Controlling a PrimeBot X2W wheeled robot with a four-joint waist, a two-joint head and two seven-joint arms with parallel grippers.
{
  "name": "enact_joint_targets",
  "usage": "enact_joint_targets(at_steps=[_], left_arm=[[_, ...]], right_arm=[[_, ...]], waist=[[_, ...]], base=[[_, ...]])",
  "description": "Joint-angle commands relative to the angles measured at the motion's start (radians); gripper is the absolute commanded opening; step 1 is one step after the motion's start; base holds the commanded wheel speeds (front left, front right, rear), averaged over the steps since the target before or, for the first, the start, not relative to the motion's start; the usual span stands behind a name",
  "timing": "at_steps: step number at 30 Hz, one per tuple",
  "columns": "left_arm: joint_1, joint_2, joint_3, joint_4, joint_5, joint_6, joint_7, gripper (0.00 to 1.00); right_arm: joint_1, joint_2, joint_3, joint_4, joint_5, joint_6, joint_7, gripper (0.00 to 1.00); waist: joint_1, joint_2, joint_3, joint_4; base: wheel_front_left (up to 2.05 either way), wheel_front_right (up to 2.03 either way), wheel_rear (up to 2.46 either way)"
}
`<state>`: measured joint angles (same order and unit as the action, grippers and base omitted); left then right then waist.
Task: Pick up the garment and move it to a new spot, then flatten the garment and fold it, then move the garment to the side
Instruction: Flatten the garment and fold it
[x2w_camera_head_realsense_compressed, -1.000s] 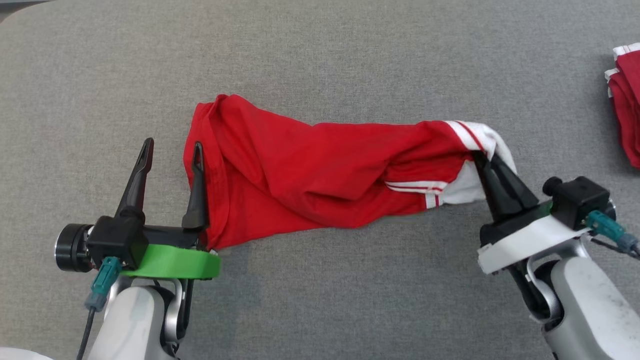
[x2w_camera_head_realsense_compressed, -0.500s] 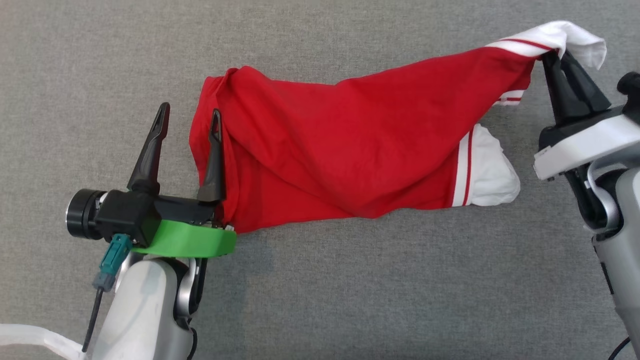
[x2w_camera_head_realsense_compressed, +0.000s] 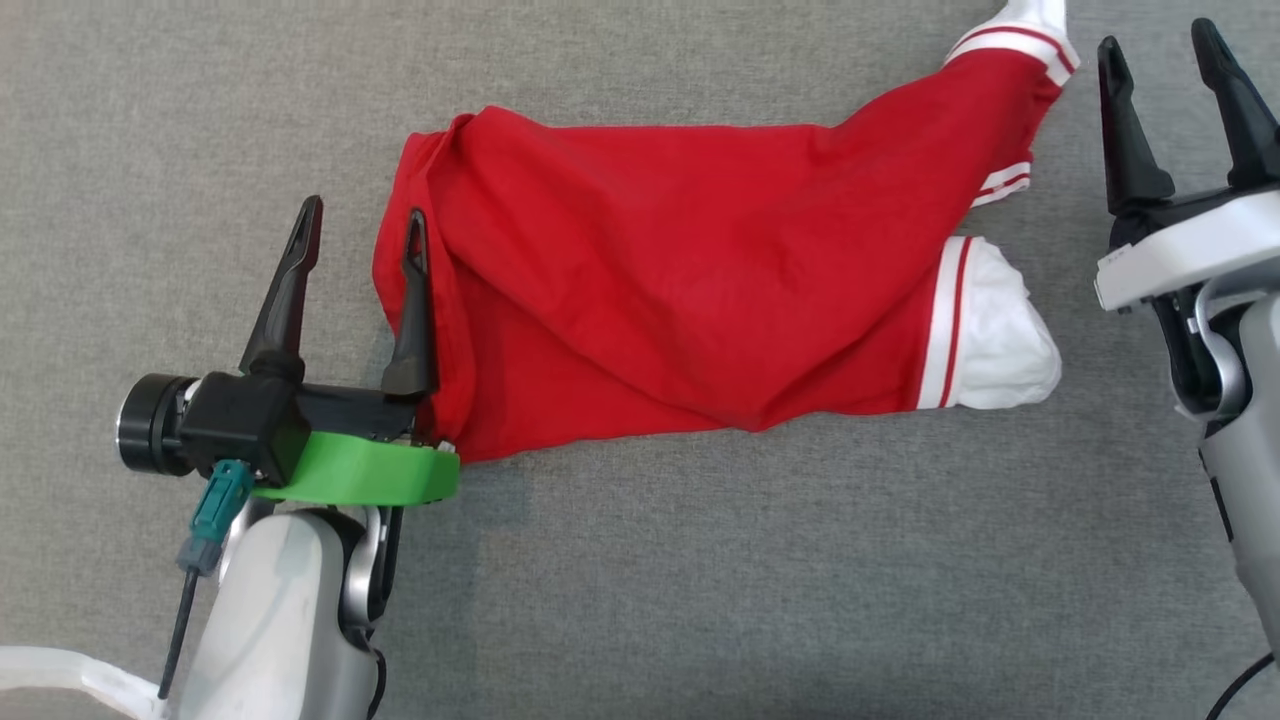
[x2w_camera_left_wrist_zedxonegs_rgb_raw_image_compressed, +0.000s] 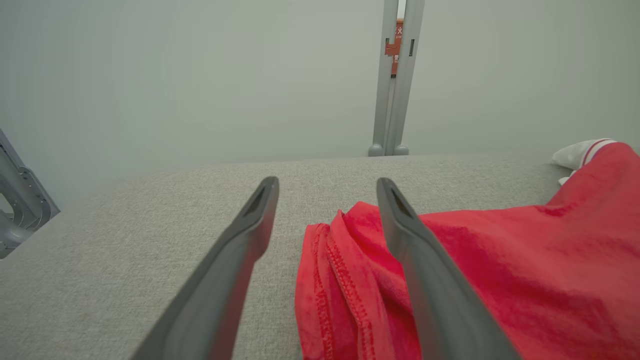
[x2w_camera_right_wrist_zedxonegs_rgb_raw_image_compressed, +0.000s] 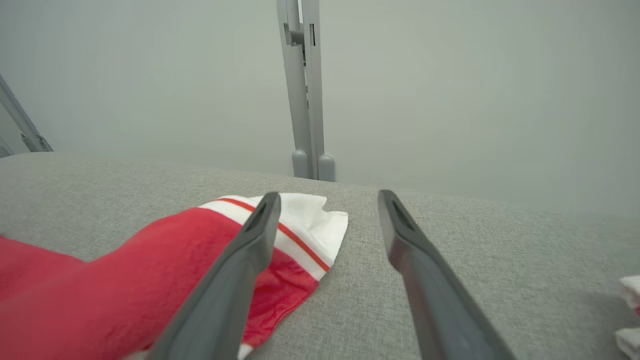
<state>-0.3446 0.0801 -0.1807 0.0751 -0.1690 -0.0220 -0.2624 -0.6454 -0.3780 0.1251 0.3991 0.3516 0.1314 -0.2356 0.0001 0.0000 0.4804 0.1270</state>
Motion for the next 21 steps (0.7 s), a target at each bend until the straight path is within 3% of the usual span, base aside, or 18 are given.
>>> enact_joint_targets(at_steps=[1,13,21], left_arm=[[0.019,0.003,0.010,0.006,0.010,-0.001,-0.003,1.00],[0.107,0.015,0.049,0.039,0.022,0.004,-0.003,1.00],[0.159,0.028,0.060,0.063,0.015,0.001,-0.003,1.00]], right_arm=[[0.030,0.006,-0.008,-0.017,-0.019,-0.002,-0.015,1.00],[0.356,0.101,-0.094,-0.287,-0.102,-0.002,-0.030,1.00],[0.538,0.179,-0.107,-0.400,-0.112,-0.002,-0.007,1.00]], waist=[[-0.0001,0.0000,-0.028,-0.024],[-0.0001,0.0000,-0.165,-0.085],[-0.0001,0.0000,-0.228,-0.107]], base=[[0.00,0.00,0.00],[0.00,0.00,0.00],[0.00,0.00,0.00]])
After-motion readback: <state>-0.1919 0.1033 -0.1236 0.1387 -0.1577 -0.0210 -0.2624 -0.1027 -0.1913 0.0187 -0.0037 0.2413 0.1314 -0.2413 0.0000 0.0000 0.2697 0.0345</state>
